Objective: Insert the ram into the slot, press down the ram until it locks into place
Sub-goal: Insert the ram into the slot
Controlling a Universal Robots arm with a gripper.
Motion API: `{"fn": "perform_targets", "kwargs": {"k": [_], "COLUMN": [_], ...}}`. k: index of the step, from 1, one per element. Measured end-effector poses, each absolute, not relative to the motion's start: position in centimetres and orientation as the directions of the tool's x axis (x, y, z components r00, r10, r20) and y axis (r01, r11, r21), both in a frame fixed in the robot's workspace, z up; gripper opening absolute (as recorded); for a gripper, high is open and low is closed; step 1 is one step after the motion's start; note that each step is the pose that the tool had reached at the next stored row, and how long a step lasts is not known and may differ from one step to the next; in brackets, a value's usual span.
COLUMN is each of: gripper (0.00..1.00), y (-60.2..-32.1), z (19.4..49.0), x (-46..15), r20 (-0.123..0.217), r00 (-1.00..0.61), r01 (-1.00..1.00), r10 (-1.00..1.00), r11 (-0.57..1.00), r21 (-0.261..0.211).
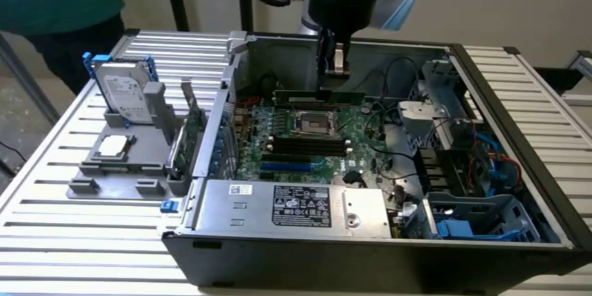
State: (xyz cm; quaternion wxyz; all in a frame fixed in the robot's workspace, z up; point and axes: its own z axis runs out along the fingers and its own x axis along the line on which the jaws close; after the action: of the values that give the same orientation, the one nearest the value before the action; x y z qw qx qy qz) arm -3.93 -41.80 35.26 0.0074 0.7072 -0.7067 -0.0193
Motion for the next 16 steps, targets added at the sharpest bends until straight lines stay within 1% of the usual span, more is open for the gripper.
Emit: {"fn": "perform_targets", "kwargs": {"k": [4, 16], "gripper": [0.13, 0.13], "y": [-41.6, -41.0], "z": [34.5, 32.4], "x": [-3.9, -3.9], "r20": [-0.017, -0.017], "r00": [-0.034, -0.041], "r01": [-0.999, -0.998], "r10": [-0.999, -0.999], "r11": [0.033, 0.04], "r21": [0.038, 0.038]}}
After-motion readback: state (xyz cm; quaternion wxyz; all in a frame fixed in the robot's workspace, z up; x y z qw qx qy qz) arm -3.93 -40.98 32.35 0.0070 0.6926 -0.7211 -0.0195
